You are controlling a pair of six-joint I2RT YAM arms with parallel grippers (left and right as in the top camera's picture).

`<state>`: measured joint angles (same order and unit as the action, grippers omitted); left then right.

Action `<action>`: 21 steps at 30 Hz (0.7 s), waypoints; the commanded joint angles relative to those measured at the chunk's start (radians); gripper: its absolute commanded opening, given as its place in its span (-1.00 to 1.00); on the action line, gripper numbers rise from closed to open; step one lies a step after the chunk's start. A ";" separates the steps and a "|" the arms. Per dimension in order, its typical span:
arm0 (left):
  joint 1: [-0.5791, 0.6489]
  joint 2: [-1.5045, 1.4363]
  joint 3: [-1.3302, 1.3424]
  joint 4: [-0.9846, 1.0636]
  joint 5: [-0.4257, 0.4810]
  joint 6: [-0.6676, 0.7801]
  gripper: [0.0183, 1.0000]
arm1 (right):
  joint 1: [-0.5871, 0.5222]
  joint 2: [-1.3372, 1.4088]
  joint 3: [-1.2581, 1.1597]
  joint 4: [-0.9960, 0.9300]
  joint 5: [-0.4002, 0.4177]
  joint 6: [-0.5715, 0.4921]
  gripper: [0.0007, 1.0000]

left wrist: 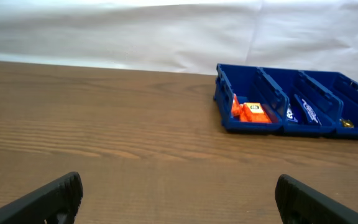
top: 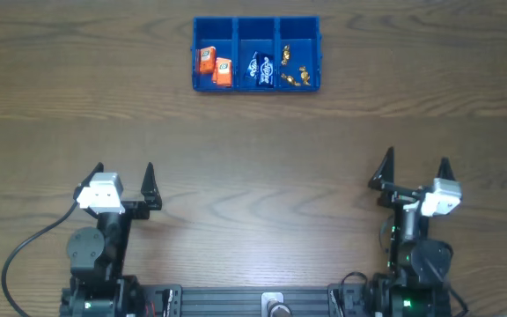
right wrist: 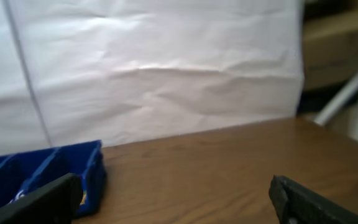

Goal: Sort Candies Into Trays

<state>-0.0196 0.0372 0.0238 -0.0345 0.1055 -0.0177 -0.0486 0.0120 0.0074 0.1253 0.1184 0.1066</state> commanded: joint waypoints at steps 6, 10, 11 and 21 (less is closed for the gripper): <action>0.006 -0.006 -0.018 -0.035 0.015 0.015 1.00 | -0.005 -0.009 -0.001 -0.183 -0.076 -0.113 1.00; 0.006 -0.006 -0.018 -0.035 0.015 0.015 1.00 | -0.005 -0.009 -0.001 -0.202 -0.075 -0.113 1.00; 0.006 -0.006 -0.018 -0.035 0.015 0.015 1.00 | -0.005 -0.009 0.000 -0.202 -0.061 -0.113 1.00; 0.006 -0.006 -0.018 -0.035 0.015 0.015 1.00 | -0.006 -0.009 0.000 -0.202 -0.054 -0.112 1.00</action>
<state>-0.0196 0.0372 0.0238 -0.0345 0.1059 -0.0177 -0.0486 0.0101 0.0071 -0.0681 0.0559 0.0101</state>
